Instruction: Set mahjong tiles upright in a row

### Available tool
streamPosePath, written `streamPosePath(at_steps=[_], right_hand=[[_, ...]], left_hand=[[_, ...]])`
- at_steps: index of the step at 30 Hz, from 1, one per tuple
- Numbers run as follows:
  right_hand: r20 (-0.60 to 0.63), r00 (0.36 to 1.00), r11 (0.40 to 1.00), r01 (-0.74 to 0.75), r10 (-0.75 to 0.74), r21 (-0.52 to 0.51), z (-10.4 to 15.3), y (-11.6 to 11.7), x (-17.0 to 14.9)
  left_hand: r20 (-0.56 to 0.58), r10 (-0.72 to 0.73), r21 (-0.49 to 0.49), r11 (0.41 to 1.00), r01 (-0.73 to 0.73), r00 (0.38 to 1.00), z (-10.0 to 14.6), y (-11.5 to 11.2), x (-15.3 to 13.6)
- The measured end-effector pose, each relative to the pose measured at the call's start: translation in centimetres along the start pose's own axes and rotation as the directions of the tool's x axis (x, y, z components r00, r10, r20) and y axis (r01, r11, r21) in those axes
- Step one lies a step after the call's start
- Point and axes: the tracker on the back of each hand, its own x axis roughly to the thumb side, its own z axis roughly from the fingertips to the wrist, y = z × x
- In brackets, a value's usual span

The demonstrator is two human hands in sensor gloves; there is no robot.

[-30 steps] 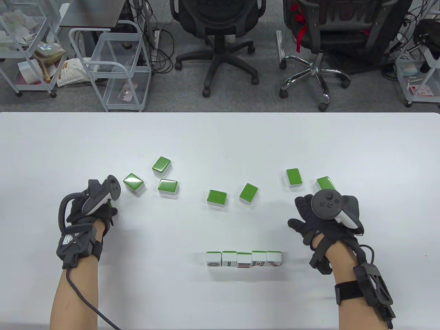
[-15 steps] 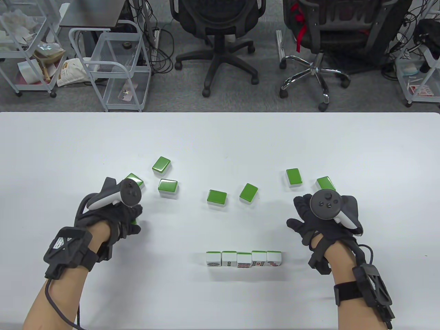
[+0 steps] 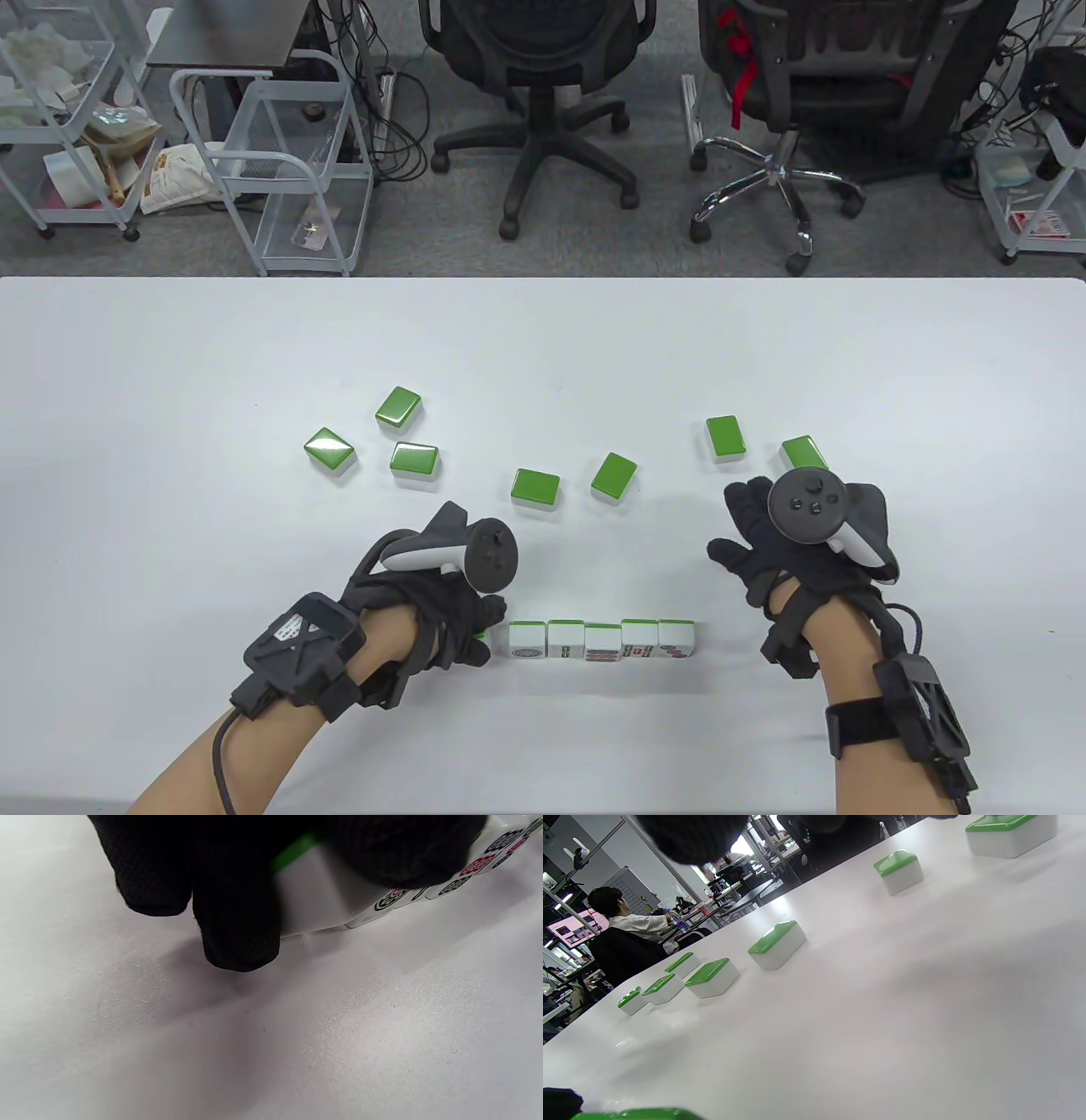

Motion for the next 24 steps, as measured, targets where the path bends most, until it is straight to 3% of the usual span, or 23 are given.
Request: streamPosePath(at_steps=[9,18,22,24], right_hand=[[0.003,1.0,1.0,0.004,-0.004,-0.004,0.0,-0.1,0.0],[-0.001,1.0,1.0,0.007,-0.007,-0.003,0.1,-0.2,-0.1],[0.001,1.0,1.0,0.014,-0.014,-0.008,0.1,-0.3,-0.2],[0.004,1.0,1.0,0.02,-0.02,-0.015,0.2,-0.5,-0.2]], left_hand=[[0.001,0.07,0.092,0.993,-0.07,0.998,-0.5,0.3,-0.2],[0.029,0.157,0.121,0.98,-0.159,0.987,-0.7,0.2,-1.0],[0.006,0.19,0.215,0.959,-0.187,0.982,1.0,1.4,-1.9],[-0.061,0.199,0.321,0.932,-0.169,0.978,2.5,2.4,-2.6]])
